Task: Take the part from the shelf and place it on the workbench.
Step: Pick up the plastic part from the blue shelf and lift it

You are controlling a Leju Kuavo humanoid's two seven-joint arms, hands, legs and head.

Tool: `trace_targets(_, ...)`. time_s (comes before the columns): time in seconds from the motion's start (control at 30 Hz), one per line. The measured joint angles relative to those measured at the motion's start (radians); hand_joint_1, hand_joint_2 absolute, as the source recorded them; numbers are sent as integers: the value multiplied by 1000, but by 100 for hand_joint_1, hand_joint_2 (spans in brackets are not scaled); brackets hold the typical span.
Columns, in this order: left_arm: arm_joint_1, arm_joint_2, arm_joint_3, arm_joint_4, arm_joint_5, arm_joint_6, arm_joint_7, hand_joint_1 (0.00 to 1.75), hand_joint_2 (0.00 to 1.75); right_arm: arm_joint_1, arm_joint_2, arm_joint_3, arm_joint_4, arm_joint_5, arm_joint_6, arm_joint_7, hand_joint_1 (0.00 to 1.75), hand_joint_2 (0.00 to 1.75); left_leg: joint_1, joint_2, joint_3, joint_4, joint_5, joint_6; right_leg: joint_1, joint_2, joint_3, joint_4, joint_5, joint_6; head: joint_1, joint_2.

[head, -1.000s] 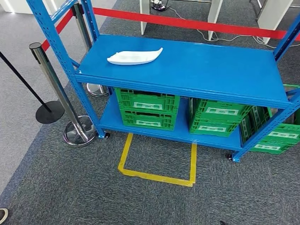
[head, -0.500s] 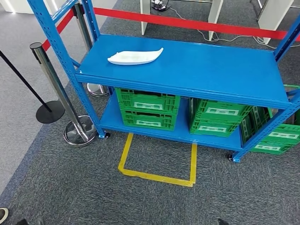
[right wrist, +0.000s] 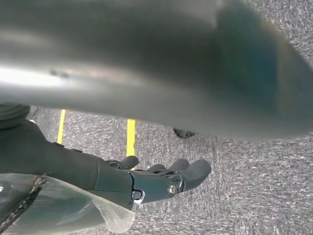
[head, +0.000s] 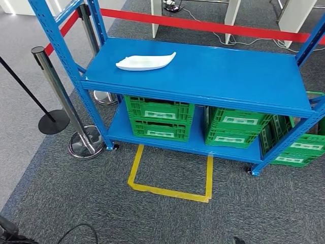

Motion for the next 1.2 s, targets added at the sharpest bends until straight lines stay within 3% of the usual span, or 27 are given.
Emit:
trace_targets(0.23, 23, 6, -48, -98, -143, 4, -27, 0, 0, 5, 0, 1, 0, 0, 3, -5, 0, 0, 0, 0, 0, 0, 0, 0, 0, 0, 0, 0, 0, 0, 0, 0)
trace_targets(0.4, 40, 19, -94, -149, -360, 4, -27, 0, 0, 11, 0, 1, 0, -1, 4, -12, 0, 0, 0, 0, 0, 0, 0, 0, 0, 0, 0, 0, 0, 0, 0, 0)
trace_targets(0.53, 54, 47, -166, -196, -533, 4, 37, 0, 0, 14, 0, 1, 0, -1, 7, -14, 0, 0, 0, 0, 0, 0, 0, 0, 0, 0, 0, 0, 0, 0, 0, 0)
trace_targets(0.7, 57, 119, -299, -238, -718, -10, 150, 0, 0, 15, 0, 1, 0, 1, 10, -18, 0, 0, 0, 0, 0, 0, 0, 0, 0, 0, 0, 0, 0, 0, 0, 0)
trace_targets(0.87, 56, 164, -375, -257, -751, -14, 177, 0, 0, 17, 0, 1, 0, 2, 10, -19, 0, 0, 0, 0, 0, 0, 0, 0, 0, 0, 0, 0, 0, 0, 0, 0)
trace_targets(1.2, 54, 204, -424, -267, -791, -18, 199, 0, 0, 17, 0, 1, 0, 5, 11, -19, 0, 0, 0, 0, 0, 0, 0, 0, 0, 0, -1, 0, 0, 0, 0, 0)
